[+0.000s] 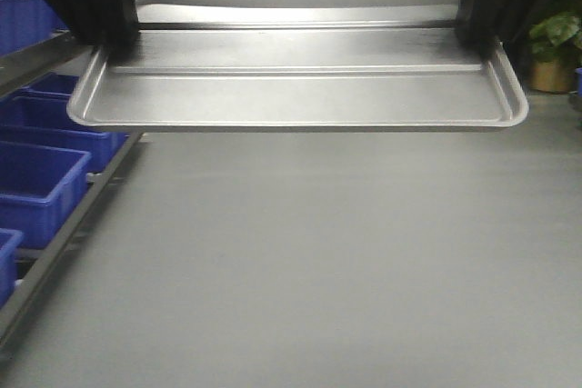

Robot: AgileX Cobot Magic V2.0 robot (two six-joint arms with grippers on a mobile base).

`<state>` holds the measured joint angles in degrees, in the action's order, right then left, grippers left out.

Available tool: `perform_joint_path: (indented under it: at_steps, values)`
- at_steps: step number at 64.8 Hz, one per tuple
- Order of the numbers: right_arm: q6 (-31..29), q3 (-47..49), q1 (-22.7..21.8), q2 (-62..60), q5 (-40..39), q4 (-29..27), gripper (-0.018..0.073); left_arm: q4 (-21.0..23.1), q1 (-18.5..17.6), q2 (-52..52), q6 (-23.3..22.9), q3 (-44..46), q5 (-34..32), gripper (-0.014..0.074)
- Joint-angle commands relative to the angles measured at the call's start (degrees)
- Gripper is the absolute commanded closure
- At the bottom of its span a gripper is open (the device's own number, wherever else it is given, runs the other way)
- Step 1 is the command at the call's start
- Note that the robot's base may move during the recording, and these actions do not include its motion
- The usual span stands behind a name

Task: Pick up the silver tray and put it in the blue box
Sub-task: 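Hold the tray level in both grippers while the base turns away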

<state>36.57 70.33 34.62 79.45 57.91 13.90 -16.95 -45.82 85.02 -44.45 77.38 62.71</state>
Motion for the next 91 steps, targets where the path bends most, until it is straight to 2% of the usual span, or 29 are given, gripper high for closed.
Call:
perform_joint_path:
  at_steps: [1,91]
  values:
    - [-1.0,2.2,-0.2,-1.8,-0.9,3.6,0.0502,-3.2,-0.4,-1.8,0.6,1.9,0.2,0.0701]
    - [-1.0,2.2,-0.2,-1.8,-0.9,3.6,0.0502,-3.2,-0.4,-1.8,0.6,1.9,0.2,0.0701]
